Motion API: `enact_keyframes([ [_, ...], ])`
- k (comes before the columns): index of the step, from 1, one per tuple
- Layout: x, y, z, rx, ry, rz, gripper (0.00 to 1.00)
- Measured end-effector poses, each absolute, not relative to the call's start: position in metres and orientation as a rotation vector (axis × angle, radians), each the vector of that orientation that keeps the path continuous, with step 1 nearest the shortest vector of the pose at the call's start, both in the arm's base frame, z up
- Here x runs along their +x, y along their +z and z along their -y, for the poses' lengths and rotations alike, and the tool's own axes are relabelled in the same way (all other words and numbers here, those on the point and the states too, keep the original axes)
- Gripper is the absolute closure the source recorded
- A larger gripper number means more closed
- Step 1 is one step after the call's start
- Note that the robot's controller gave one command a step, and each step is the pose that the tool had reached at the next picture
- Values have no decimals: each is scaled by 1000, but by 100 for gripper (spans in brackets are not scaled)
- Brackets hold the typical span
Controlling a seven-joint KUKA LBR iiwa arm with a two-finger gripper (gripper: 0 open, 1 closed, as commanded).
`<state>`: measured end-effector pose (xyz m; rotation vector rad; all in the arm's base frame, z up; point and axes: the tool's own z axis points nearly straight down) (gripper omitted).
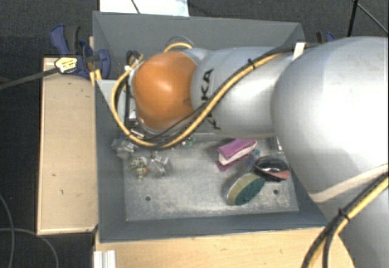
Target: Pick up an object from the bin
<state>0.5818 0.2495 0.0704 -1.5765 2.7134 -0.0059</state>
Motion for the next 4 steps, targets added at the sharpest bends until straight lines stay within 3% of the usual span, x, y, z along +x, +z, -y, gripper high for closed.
enact_keyframes([
  [1, 586, 72, -252, -2006, -10, -2412, 0],
  [2, 584, 72, -256, -2001, 0, -2417, 100],
  [3, 586, 151, -257, -1983, -3, -2421, 100],
  [4, 587, 153, -258, -1973, 2, -2435, 100],
])
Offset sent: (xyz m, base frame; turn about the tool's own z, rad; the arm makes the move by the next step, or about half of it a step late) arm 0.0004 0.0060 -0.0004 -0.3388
